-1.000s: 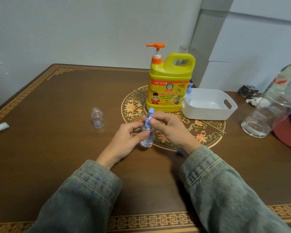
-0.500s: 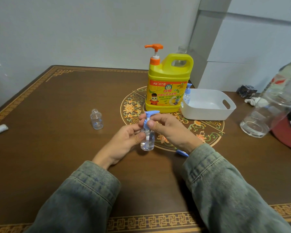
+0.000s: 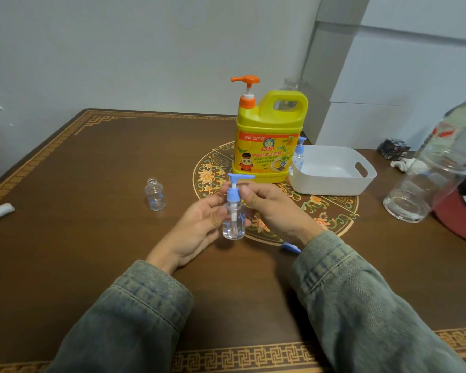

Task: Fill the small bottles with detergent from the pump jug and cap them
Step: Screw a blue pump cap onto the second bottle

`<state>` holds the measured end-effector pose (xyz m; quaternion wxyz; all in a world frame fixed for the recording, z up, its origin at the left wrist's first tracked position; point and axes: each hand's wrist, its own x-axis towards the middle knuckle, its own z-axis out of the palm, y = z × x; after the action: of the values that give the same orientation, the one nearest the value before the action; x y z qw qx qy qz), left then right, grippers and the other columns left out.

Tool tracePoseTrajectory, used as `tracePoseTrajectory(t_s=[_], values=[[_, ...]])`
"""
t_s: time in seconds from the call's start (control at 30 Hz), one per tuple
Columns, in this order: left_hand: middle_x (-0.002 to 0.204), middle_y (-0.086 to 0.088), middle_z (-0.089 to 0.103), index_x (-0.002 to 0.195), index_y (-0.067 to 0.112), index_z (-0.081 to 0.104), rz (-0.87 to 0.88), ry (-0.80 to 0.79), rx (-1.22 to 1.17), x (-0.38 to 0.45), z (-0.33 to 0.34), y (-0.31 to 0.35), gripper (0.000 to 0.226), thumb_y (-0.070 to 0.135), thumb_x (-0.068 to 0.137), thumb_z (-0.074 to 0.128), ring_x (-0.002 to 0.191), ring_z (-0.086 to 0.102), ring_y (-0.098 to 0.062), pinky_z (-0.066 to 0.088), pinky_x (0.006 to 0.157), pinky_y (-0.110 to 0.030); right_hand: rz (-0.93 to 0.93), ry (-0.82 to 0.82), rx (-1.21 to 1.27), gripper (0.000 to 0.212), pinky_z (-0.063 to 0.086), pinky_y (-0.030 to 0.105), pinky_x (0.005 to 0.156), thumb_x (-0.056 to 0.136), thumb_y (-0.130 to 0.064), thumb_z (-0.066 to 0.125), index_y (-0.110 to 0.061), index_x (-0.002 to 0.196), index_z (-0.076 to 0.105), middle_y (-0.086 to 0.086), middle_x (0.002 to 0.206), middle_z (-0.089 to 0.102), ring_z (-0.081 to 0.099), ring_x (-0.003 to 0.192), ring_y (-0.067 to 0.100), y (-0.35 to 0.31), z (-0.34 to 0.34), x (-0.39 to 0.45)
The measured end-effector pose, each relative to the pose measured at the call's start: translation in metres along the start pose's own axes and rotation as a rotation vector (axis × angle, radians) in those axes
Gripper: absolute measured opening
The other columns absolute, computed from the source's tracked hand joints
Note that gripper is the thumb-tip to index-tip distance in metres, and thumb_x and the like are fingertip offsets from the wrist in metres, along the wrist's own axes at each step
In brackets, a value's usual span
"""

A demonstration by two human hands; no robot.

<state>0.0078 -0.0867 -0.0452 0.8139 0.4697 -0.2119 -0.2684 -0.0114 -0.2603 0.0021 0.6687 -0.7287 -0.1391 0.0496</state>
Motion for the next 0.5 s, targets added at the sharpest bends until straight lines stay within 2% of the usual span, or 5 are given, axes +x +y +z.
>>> tracePoseTrajectory(t_s=[0.07,0.17,0.33,0.43,0.5], values=[[0.127,-0.023,0.06,0.135,0.004,0.047,-0.007,0.013,0.01,-0.0008,-0.0013,0.0,0.079,0.035,0.071,0.08,0.115,0.061,-0.036,0.048,0.1,-0.043,0.0,-0.045,-0.018,0.029,0.047,0.023,0.061,0.101,-0.017,0.045,-0.004,0.115,0.066,0.003,0.109,0.069,0.061,0.076,0.01,0.0022,0.0003,-0.0021],[0.128,-0.025,0.059,0.134,0.004,0.05,0.0,0.044,0.06,-0.0013,-0.0001,0.0001,0.079,0.035,0.068,0.083,0.119,0.057,-0.035,0.05,0.099,-0.041,0.006,-0.012,0.008,0.025,0.048,0.039,0.08,0.099,-0.017,0.049,-0.007,0.113,0.067,0.008,0.106,0.068,0.062,0.09,0.019,0.0036,-0.0026,-0.0029],[0.114,-0.024,0.065,0.125,-0.005,0.053,0.008,0.044,0.147,-0.0015,0.003,0.0002,0.075,0.031,0.067,0.084,0.102,0.066,-0.032,0.055,0.086,-0.039,0.049,0.001,0.041,0.027,0.048,0.018,0.055,0.098,-0.014,0.051,0.001,0.118,0.063,0.005,0.092,0.068,0.063,0.07,0.005,0.0027,-0.0033,-0.0041],[0.111,-0.023,0.066,0.124,-0.007,0.052,-0.041,-0.031,0.115,-0.0042,0.0032,0.0,0.069,0.031,0.073,0.078,0.102,0.067,-0.033,0.054,0.089,-0.039,0.021,-0.045,0.011,0.03,0.05,0.031,0.063,0.096,-0.022,0.052,-0.005,0.116,0.066,0.004,0.112,0.068,0.065,0.092,0.014,0.0045,-0.0037,-0.0031],[0.11,-0.024,0.066,0.126,-0.007,0.051,-0.048,-0.042,0.079,-0.005,0.0027,0.0001,0.067,0.031,0.077,0.075,0.101,0.067,-0.034,0.055,0.088,-0.039,0.005,-0.018,0.011,0.031,0.049,0.032,0.073,0.091,-0.028,0.054,-0.009,0.111,0.069,0.006,0.111,0.068,0.062,0.096,0.019,0.0049,-0.0035,-0.0021]])
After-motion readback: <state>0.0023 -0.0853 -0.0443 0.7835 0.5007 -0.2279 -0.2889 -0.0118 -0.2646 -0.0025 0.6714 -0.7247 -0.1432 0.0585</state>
